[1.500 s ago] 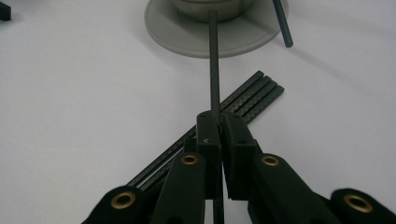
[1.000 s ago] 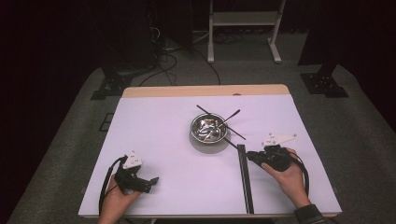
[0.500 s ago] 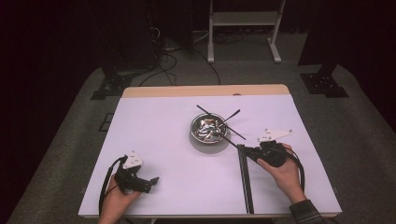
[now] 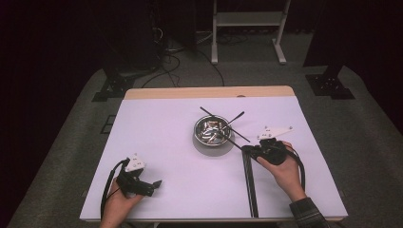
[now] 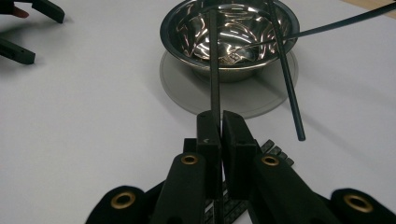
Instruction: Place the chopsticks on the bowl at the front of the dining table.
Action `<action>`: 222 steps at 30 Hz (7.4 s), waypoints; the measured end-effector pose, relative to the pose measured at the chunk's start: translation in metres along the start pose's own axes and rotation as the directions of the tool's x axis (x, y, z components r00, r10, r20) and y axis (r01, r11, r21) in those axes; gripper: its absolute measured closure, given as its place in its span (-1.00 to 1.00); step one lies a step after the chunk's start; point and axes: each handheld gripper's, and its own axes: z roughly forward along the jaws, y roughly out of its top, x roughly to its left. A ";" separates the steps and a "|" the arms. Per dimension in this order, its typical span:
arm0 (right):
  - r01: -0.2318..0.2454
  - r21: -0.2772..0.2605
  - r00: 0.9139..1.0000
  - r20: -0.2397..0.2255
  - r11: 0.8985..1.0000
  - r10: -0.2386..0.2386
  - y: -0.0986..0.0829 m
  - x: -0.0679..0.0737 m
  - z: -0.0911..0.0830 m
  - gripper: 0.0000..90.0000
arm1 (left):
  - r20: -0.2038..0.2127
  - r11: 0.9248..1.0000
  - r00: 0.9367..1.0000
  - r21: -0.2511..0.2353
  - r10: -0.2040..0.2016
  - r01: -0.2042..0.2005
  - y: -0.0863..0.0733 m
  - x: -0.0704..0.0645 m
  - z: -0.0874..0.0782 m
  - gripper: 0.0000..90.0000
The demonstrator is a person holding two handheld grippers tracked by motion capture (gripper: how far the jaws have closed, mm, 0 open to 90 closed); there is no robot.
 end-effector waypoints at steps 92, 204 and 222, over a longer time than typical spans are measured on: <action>0.009 0.096 1.000 0.005 0.995 -0.010 0.097 -0.007 0.130 0.89 | -0.001 1.000 1.000 -0.002 0.000 0.000 0.000 0.000 0.000 -1.00; -0.008 0.072 1.000 0.019 0.997 0.007 0.007 -0.016 0.037 0.99 | 0.000 1.000 1.000 0.000 0.000 0.000 0.000 0.000 0.000 -1.00; 0.054 0.083 0.998 -0.036 0.995 -0.052 0.013 0.009 0.048 0.99 | 0.000 1.000 1.000 0.000 0.000 0.000 0.000 0.000 0.000 -1.00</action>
